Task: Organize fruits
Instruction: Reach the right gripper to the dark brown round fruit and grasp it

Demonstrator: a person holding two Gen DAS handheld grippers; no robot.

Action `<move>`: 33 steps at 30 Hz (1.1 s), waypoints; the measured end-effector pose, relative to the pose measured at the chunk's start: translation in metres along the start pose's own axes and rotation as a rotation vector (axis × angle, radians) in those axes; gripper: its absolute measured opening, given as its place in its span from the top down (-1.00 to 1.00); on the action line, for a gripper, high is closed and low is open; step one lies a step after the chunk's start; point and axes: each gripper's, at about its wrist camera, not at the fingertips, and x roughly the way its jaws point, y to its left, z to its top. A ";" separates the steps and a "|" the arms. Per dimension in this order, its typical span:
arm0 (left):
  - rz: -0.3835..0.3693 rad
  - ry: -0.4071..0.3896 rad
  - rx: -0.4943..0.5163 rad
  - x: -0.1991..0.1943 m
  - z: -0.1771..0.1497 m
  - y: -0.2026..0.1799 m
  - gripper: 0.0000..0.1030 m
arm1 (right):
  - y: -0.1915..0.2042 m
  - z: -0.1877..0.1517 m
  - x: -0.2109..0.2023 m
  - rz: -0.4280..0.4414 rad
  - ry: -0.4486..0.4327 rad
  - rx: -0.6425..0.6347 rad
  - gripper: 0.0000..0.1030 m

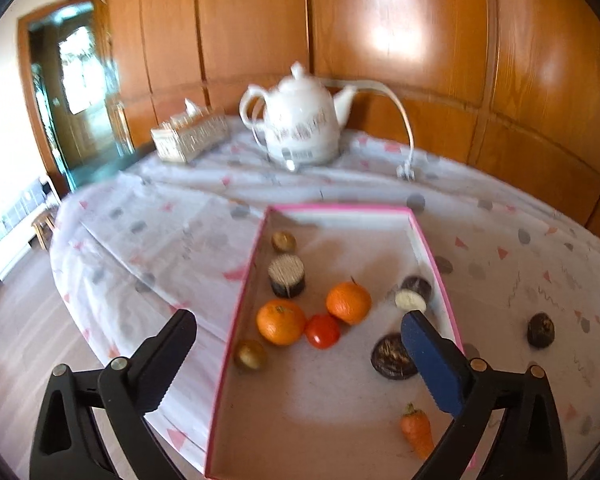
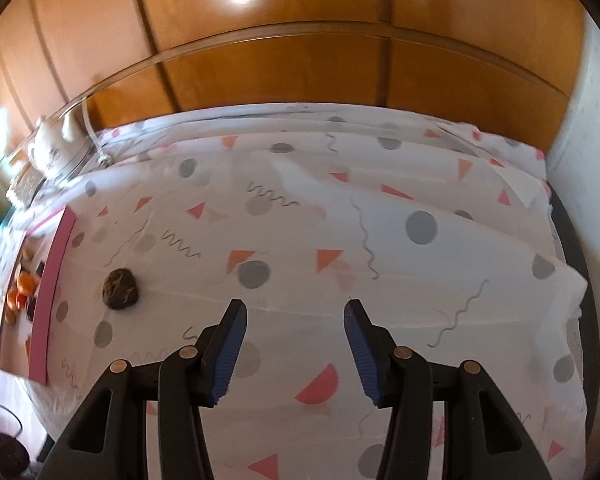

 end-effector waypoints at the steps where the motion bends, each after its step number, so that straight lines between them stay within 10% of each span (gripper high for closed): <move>1: 0.005 -0.029 0.006 -0.004 -0.001 0.000 -0.99 | 0.004 0.000 0.000 0.012 -0.003 -0.016 0.00; 33: -0.110 0.033 0.018 -0.011 -0.019 0.007 -0.99 | 0.156 0.001 0.046 0.255 0.132 -0.392 0.16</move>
